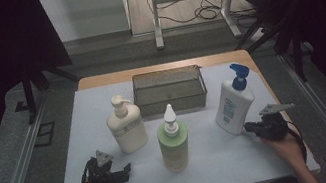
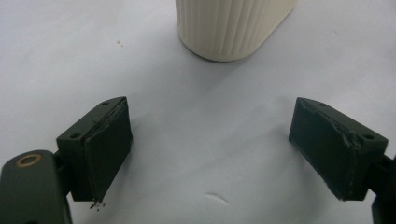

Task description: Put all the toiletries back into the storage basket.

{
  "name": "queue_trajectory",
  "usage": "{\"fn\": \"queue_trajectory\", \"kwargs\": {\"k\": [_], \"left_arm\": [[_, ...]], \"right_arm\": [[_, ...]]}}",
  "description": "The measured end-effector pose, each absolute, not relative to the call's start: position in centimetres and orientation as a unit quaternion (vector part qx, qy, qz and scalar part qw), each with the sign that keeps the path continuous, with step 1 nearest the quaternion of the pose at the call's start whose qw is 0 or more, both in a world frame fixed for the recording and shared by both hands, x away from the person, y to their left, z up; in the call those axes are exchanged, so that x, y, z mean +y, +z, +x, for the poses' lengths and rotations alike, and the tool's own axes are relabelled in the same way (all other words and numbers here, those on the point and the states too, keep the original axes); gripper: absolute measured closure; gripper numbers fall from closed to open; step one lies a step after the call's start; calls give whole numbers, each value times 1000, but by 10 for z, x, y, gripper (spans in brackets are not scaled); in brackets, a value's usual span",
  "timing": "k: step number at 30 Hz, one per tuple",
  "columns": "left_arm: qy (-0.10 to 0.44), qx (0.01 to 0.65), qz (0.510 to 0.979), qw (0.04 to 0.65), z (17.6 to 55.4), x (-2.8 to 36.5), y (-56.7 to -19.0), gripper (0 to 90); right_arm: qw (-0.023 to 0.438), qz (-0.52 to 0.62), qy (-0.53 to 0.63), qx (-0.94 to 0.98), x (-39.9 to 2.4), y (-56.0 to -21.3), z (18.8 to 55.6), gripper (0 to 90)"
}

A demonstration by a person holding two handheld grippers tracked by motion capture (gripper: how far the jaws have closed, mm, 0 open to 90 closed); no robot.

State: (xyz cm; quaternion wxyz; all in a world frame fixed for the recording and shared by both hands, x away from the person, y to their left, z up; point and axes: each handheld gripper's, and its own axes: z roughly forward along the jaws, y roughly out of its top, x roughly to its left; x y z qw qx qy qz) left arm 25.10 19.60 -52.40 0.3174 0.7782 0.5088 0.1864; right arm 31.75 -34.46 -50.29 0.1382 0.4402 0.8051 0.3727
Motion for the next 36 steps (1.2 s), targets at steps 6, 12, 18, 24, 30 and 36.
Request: {"fn": "queue_trajectory", "kwargs": {"k": [6, 12, 18, 24, 30, 36], "left_arm": [[186, 509, 778, 318, 251, 196, -524, 131], [186, 509, 778, 318, 251, 196, -524, 130], [187, 509, 778, 318, 251, 196, -524, 131], [187, 509, 778, 318, 251, 196, -524, 130], [187, 509, 778, 318, 251, 196, -524, 131], [187, 509, 778, 318, 251, 196, -524, 131]], "right_arm": [[146, 446, 378, 798, -350, -500, 313, 802], [159, 452, 376, 793, -353, -496, 305, 696], [162, 453, 369, 796, -352, -495, 297, 557], [173, 448, 370, 795, -350, -490, 292, 415], [180, 442, 381, 792, -349, -485, 291, 302], [186, 439, 387, 789, -344, -479, 292, 188]]}}
